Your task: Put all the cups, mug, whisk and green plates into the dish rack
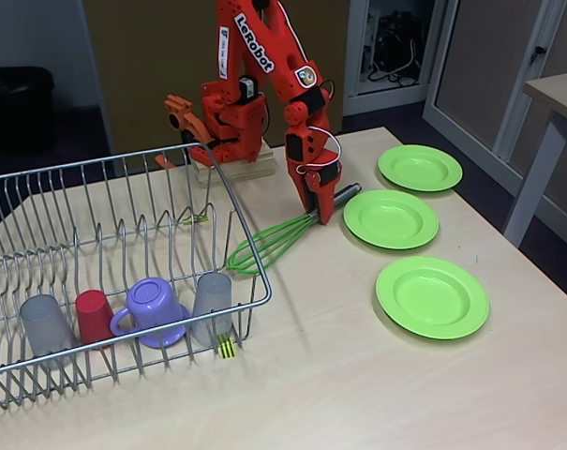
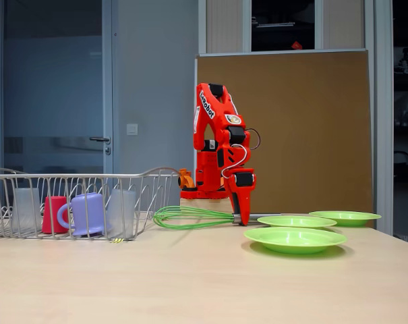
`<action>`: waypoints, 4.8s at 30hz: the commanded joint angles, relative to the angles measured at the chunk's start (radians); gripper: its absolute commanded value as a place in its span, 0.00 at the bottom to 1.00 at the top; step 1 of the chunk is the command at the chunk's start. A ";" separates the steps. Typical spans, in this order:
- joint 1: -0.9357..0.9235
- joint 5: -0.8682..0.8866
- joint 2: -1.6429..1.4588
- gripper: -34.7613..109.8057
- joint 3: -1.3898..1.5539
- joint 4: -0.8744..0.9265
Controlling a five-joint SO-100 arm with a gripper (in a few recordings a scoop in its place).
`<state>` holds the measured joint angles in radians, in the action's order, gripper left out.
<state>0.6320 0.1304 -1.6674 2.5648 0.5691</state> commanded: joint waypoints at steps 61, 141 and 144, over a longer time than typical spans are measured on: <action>-1.272 -0.891 0.184 0.24 -1.358 0.933; -0.227 -0.465 0.436 0.47 -1.080 0.486; -0.206 -0.456 0.508 0.47 -1.129 0.440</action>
<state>0.3958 -0.3191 -1.1796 1.4956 1.0416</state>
